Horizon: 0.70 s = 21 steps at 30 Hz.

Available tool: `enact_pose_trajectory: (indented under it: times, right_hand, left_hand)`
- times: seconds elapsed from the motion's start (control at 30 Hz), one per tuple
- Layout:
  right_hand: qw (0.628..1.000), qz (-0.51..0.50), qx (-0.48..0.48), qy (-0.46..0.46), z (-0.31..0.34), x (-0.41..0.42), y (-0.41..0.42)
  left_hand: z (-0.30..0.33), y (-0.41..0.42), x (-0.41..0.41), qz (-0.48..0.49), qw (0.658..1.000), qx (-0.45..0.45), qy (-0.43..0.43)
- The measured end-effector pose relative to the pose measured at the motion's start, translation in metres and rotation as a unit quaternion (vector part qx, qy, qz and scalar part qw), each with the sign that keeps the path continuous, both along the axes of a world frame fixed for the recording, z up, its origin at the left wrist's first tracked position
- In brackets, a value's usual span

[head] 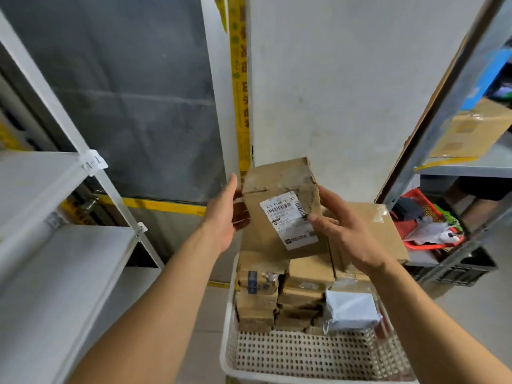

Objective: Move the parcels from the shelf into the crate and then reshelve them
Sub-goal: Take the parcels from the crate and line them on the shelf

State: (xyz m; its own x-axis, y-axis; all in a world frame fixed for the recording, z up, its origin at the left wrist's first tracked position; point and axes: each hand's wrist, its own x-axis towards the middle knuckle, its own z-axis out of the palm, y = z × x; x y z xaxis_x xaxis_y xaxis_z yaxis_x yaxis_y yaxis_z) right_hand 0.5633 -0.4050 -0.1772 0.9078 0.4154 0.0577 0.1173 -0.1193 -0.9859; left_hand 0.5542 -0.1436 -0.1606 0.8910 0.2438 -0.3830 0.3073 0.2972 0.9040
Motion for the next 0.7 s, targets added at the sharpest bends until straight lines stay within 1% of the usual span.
enact_pose_trajectory:
  times: [0.1,0.2,0.27,0.4,0.53,0.6,0.7]
  right_hand:
    - [1.0,-0.007,0.004,-0.023,0.004,0.004,0.026]
    - [0.999,-0.012,0.041,-0.03,0.012,0.0,0.062]
    - [0.998,-0.004,0.06,-0.027,0.019,-0.007,0.089]
    - [0.997,0.008,0.069,-0.028,0.025,-0.027,0.145]
    - [0.996,0.065,0.057,-0.024,0.041,-0.048,0.209]
    - [0.991,0.12,0.052,-0.021,0.052,-0.058,0.246]
    - [0.979,0.196,0.042,-0.044,0.069,-0.079,0.303]
  left_hand:
    - [-0.001,0.012,-0.03,-0.046,0.997,0.034,-0.054]
    - [-0.01,0.03,-0.055,-0.052,0.989,0.1,-0.097]
    - [-0.014,0.046,-0.072,-0.038,0.984,0.13,-0.111]
    - [-0.007,0.084,-0.106,0.018,0.979,0.156,-0.127]
    - [0.01,0.135,-0.144,0.078,0.968,0.187,-0.148]
    - [0.02,0.167,-0.168,0.1,0.958,0.206,-0.174]
    - [0.039,0.222,-0.206,0.142,0.937,0.253,-0.194]
